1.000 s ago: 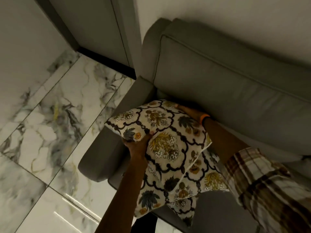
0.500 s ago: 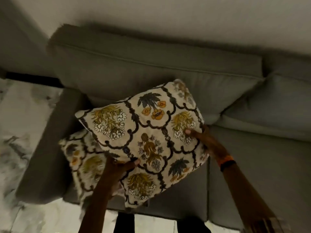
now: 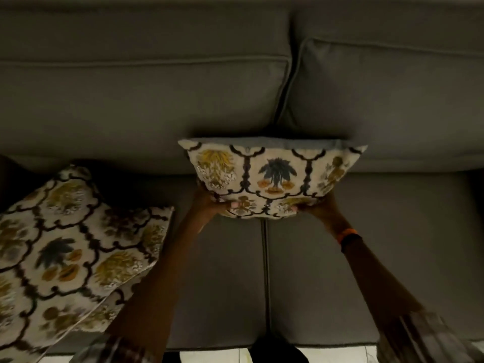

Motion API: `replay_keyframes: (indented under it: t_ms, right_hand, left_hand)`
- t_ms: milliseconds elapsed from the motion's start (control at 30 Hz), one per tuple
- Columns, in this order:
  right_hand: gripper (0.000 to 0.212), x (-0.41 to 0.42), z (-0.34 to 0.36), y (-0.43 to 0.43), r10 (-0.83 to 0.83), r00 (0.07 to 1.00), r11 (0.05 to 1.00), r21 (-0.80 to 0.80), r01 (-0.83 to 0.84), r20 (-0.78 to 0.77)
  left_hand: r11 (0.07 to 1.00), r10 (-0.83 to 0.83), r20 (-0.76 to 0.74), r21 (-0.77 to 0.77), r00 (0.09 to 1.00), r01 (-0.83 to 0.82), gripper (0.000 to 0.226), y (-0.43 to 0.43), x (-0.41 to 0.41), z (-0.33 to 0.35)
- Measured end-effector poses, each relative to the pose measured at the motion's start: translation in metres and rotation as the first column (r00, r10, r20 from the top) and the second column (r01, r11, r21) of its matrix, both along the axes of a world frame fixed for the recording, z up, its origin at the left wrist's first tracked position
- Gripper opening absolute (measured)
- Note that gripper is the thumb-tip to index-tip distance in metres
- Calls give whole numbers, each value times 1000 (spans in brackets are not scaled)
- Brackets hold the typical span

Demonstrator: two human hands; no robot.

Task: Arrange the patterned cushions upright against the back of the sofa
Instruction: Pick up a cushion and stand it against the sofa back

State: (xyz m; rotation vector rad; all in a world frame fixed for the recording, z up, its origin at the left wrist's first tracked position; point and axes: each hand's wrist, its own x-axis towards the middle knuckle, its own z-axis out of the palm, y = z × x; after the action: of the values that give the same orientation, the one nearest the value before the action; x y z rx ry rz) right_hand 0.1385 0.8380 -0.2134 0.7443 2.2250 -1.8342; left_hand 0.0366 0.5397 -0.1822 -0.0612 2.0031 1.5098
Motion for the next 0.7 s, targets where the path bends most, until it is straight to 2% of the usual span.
replay_keyframes:
  t_ms: [167, 267, 333, 367, 400, 467, 500, 600, 700]
  right_hand:
    - [89, -3, -17, 9, -106, 993, 994, -13, 105, -57]
    - [94, 3, -18, -5, -202, 979, 979, 23, 203, -42]
    - [103, 9, -24, -20, -323, 943, 946, 31, 322, 75]
    - [103, 15, -28, -28, -388, 900, 921, 55, 385, 197]
    - [98, 20, -28, -40, -396, 854, 918, 119, 379, 337]
    - [79, 32, -26, -75, -294, 791, 956, 159, 247, 537]
    - [69, 37, -26, -93, -204, 796, 979, 129, 159, 570]
    - [46, 31, -10, -167, 64, 849, 993, 49, -105, 525]
    - [36, 0, 12, -251, 221, 892, 966, 39, -257, 395]
  left_hand:
    - [993, 112, -14, 37, 994, -111, 88, 25, 5, 0]
    - [986, 155, -110, -37, 982, -160, 103, 11, 4, -15]
    - [984, 142, -135, -92, 981, -155, 127, 1, 7, -31]
    - [981, 115, -123, -139, 986, -132, 133, -1, 9, -32]
    - [974, 108, -125, -188, 986, -130, 132, -2, 13, -21]
    - [944, 150, -22, -293, 988, -150, 118, -11, 26, -2]
    - [930, 156, -6, -336, 988, -149, 110, -20, 31, -3]
    - [872, 143, -191, -440, 971, -216, 94, -78, 46, 2]
    - [803, 195, -403, -458, 894, -381, 67, -149, 57, 17]
